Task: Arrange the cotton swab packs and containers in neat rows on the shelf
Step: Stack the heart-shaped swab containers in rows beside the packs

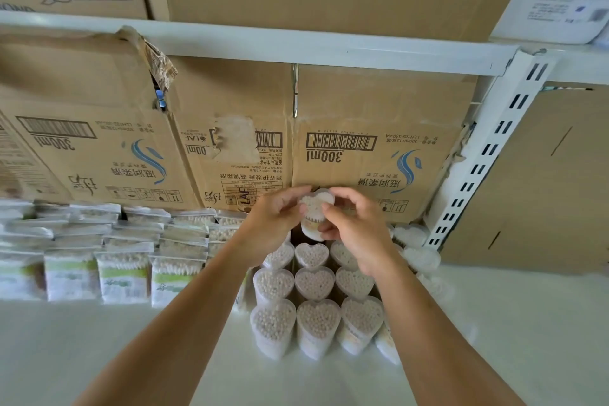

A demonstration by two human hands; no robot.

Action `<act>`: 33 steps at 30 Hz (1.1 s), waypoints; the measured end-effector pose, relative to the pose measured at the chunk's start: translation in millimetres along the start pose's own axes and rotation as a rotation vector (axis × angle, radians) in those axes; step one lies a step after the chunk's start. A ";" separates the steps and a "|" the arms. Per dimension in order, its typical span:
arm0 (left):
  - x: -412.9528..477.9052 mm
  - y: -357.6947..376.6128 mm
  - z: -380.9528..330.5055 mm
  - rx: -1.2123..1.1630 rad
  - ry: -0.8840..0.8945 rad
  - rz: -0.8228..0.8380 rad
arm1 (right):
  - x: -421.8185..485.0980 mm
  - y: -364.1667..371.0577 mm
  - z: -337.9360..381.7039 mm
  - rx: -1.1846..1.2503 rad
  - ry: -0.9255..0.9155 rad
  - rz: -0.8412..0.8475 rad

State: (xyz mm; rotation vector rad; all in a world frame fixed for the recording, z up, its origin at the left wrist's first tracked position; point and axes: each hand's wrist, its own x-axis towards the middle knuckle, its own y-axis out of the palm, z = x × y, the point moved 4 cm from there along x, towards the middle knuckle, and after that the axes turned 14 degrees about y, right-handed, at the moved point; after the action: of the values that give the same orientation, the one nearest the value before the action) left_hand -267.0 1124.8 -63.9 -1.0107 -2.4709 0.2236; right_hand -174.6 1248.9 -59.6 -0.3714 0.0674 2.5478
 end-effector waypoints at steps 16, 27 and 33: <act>-6.5 3.7 26.1 0.328 0.024 -0.137 | 13.4 -1.1 -23.0 -0.329 -0.041 -0.207; -8.7 11.2 28.1 0.696 0.225 0.067 | 10.5 6.2 -12.3 -0.787 -0.207 -0.230; -8.9 -3.2 33.0 0.697 0.178 0.121 | 9.9 7.0 -10.6 -0.824 -0.221 -0.207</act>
State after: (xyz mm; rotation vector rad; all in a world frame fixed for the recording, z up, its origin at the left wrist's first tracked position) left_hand -279.0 1117.1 -95.2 -0.8181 -1.9349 0.9144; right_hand -183.7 1246.9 -72.7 -0.3665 -1.0640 2.2786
